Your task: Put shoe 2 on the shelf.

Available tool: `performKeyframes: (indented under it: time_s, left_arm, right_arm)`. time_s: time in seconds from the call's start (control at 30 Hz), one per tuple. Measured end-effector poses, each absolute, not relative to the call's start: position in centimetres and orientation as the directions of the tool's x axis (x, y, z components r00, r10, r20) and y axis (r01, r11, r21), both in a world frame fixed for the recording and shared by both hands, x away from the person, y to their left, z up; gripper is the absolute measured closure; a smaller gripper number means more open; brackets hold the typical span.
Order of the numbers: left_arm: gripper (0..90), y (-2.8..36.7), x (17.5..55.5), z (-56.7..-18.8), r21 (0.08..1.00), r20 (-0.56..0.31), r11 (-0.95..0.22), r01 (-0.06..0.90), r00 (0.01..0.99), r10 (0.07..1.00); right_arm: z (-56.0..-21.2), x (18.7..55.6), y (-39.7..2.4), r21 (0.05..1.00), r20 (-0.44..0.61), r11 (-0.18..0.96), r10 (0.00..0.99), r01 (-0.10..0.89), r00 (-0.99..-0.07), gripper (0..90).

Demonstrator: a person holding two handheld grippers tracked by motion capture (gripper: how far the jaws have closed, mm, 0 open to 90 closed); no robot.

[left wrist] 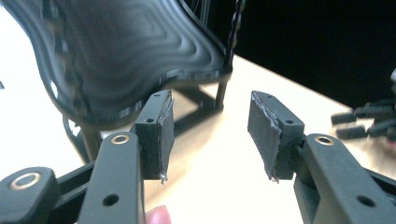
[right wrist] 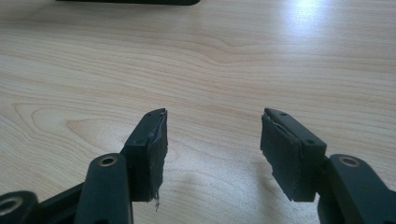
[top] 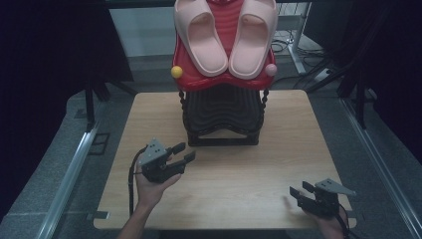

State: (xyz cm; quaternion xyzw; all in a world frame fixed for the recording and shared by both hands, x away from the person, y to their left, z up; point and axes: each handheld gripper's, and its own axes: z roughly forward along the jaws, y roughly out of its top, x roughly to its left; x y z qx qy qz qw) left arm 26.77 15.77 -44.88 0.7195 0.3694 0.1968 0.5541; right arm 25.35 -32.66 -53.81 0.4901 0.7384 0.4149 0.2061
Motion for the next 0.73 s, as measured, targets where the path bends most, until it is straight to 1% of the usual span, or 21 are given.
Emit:
performKeyframes:
  time_s: [0.23, 0.37, 0.57, 0.73]
  left_arm:
    - [48.9, 16.6, 25.9, -48.3, 0.918, -0.185, -0.105, 0.383, 0.646, 0.741]
    - [47.9, 16.6, 26.1, -49.7, 0.901, -0.206, -0.109, 0.419, 0.637, 0.743]
    - [47.3, 16.4, 26.1, -49.7, 0.904, -0.188, -0.117, 0.411, 0.629, 0.755]
    - [45.5, 16.5, 26.2, -50.0, 0.899, -0.196, -0.118, 0.423, 0.627, 0.754]
  right_arm:
    - [-53.9, 25.4, -32.6, 0.810, 0.102, 0.180, 0.894, 0.558, -0.436, 40.9]
    - [-54.0, 25.4, -32.6, 0.810, 0.102, 0.178, 0.895, 0.559, -0.434, 40.9]
    - [-53.9, 25.4, -32.6, 0.813, 0.096, 0.181, 0.896, 0.554, -0.433, 40.5]
    - [-53.9, 25.5, -32.7, 0.812, 0.094, 0.183, 0.895, 0.553, -0.435, 40.5]
